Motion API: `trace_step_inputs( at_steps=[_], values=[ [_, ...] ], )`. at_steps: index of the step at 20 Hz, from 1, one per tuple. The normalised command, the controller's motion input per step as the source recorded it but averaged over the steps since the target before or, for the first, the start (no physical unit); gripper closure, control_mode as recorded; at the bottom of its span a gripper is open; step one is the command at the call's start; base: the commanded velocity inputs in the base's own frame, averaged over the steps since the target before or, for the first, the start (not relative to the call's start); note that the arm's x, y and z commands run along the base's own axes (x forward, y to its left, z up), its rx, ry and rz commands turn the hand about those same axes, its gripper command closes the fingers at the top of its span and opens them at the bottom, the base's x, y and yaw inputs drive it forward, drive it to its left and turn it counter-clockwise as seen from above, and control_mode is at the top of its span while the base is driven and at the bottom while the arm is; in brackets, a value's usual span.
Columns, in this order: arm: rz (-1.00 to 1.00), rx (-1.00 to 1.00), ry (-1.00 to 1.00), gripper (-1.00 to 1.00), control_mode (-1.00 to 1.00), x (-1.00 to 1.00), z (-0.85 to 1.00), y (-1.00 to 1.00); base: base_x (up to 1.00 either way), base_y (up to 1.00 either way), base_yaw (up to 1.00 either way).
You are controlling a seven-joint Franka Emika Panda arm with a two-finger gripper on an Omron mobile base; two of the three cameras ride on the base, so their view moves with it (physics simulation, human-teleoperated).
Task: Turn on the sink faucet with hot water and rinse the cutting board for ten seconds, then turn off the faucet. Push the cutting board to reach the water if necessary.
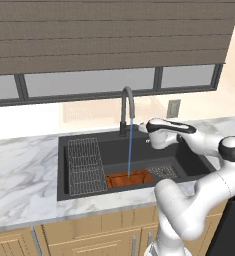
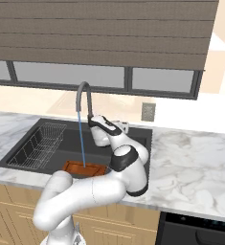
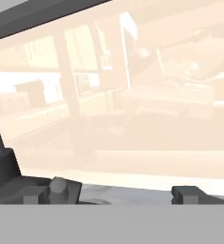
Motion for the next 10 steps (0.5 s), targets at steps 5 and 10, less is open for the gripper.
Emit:
trace_step_inputs(
  at_steps=[5,10],
  values=[
    [-0.08,0.00,0.01,-1.00,-1.00,0.02,0.00,-0.78,0.00,0.00,0.00],
    [-0.06,0.02,0.03,-1.00,-1.00,0.00,0.10,-0.46,0.00,0.00,0.00]
  ],
)
